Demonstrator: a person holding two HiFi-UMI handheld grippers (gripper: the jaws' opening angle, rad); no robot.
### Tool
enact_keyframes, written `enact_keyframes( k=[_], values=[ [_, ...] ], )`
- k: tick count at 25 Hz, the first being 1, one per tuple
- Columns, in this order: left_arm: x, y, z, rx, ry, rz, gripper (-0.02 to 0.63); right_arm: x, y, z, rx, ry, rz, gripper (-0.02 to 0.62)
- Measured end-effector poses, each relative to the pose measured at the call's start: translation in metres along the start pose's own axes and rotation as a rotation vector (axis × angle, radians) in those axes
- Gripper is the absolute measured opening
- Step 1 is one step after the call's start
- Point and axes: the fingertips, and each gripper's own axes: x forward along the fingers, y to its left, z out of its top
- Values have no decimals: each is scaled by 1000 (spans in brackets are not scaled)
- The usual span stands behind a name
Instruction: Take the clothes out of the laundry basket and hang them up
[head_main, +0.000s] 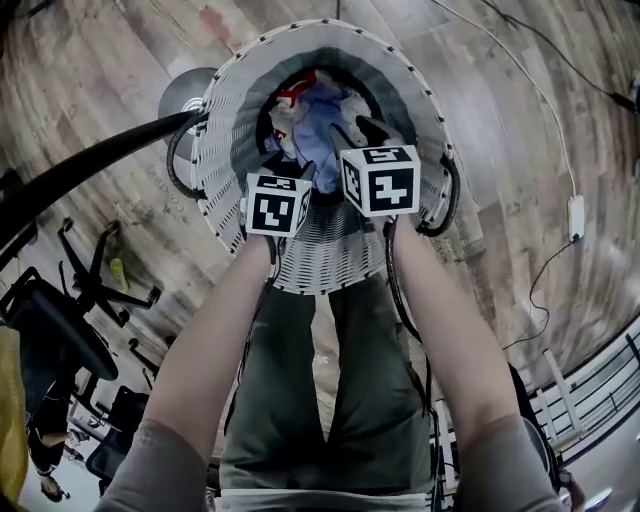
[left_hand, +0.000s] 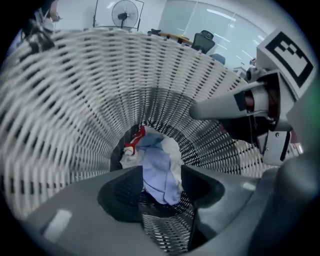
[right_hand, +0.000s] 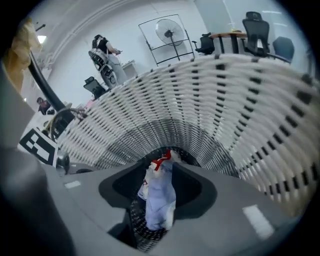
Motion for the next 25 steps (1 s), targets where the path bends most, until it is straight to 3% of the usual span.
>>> enact_keyframes(
  k=[4, 10, 14, 25],
  values=[
    [34, 10, -19, -88, 37, 4, 239, 41, -13, -16, -61, 35, -14, 212],
    [82, 26, -27, -143, 40, 8, 233, 99, -23, -22, -190, 70, -10, 226],
    [114, 32, -35, -142, 63, 18, 224, 129, -32, -30, -154, 67, -40, 252],
    [185, 68, -64, -350, 105, 80, 252, 195, -66, -36, -103, 3, -107, 279]
  ],
)
